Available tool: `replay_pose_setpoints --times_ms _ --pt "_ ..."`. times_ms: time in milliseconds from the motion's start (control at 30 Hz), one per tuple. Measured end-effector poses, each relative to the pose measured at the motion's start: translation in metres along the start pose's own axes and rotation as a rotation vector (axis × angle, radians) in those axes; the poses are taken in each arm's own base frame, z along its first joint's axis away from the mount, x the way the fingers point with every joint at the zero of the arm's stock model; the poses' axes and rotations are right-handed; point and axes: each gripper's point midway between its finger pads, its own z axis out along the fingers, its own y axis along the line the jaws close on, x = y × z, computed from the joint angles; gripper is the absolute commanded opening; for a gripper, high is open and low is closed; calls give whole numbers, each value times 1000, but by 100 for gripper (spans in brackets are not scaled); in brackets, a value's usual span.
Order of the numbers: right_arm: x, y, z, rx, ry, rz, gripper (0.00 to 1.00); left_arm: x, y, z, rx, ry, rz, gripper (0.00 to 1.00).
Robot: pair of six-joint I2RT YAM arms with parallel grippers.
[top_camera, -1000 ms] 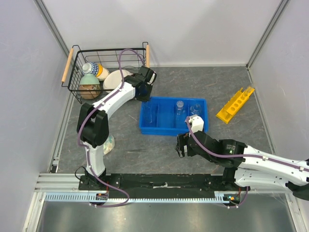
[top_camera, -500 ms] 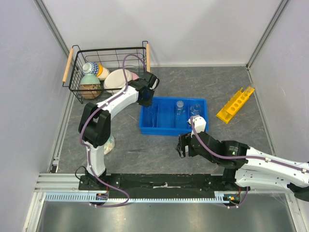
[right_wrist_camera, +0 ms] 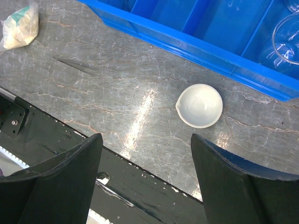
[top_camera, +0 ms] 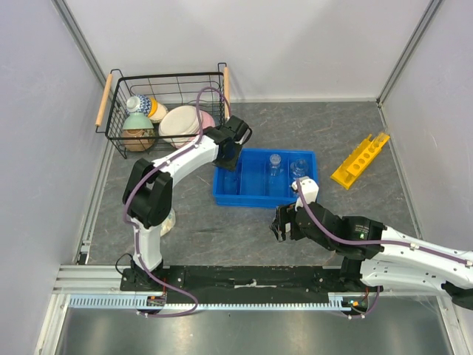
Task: Organize the chemistry lab equipment
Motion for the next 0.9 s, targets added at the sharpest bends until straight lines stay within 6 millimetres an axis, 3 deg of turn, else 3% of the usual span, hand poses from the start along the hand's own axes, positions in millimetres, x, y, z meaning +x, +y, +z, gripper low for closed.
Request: replay_pose_setpoints --times_ms 200,367,467,600,800,900 --pt "2 -1 2 8 8 -9 84 1 3 -22 -12 -16 -4 48" --pt "4 0 11 44 39 -57 84 -4 21 -76 -24 -103 -43 52" --pt "1 6 18 57 56 -89 84 5 35 -110 -33 -156 -85 52" --pt "-6 21 30 53 75 -139 85 39 54 -141 -61 -165 -161 55" --pt "-11 67 60 -13 129 -208 85 110 69 -143 -85 -71 -245 57" --pt "-6 100 83 -60 166 -250 85 126 71 -152 -56 -75 -284 57"
